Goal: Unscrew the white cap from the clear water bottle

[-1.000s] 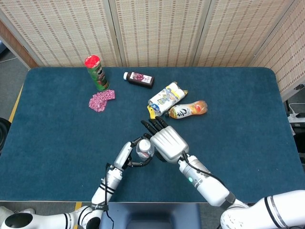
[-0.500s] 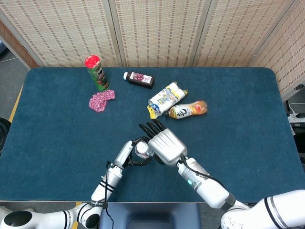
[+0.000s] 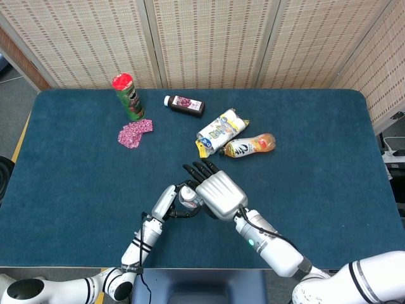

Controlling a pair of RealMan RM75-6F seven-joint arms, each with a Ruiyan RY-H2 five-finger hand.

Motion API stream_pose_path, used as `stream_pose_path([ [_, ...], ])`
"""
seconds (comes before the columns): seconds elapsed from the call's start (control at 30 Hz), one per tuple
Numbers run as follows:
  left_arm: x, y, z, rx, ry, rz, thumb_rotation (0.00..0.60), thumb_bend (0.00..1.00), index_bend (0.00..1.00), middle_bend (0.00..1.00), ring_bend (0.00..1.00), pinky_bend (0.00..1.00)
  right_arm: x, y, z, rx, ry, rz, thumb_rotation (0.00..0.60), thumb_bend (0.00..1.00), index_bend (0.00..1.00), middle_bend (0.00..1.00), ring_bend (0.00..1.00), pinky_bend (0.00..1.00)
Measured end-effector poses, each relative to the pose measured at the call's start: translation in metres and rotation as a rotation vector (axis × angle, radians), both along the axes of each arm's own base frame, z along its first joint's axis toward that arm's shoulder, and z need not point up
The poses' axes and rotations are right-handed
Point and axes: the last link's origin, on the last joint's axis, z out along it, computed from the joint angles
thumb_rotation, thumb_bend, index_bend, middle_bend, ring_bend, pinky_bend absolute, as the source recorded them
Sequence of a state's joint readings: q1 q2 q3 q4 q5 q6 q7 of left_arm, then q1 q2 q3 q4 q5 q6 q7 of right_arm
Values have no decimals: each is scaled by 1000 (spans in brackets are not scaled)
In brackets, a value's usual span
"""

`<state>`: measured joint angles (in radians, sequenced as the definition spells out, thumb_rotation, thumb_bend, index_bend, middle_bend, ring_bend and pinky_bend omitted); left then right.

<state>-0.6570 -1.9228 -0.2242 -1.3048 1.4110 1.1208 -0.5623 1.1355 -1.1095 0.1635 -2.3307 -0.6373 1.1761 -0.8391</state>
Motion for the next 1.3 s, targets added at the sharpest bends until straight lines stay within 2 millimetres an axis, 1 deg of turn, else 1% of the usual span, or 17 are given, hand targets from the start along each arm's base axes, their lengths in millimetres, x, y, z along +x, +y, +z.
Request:
stream_pose_path([
  [0.13,1,-1,-1,-1,13,-10,600,757,782,887,640,598,-11,-6,4,-12,18,-28,600,314,224,0,0,0],
  [0.33,5,-2,-3,-18,32,-18,600,756,782,888,640,598,-18,-8,-1,16,36,-39,600,314,239,0,0,0],
  [0.43,8,-1,-5,-35,42,-17,600,755,782,888,640,598,-17,-6,-4,37,37,-34,600,314,240,0,0,0],
  [0.73,15,3,-3,-52,63,-28,600,752,782,888,640,597,-15,-3,-5,44,60,-31,600,314,256,0,0,0],
  [1.07,15,8,-2,-58,79,-35,600,752,782,888,640,597,-10,0,-8,68,68,-21,600,314,274,0,0,0],
  [1.3,17,13,-3,-74,82,-35,600,753,782,888,640,597,-6,6,-12,93,79,2,600,314,299,0,0,0],
])
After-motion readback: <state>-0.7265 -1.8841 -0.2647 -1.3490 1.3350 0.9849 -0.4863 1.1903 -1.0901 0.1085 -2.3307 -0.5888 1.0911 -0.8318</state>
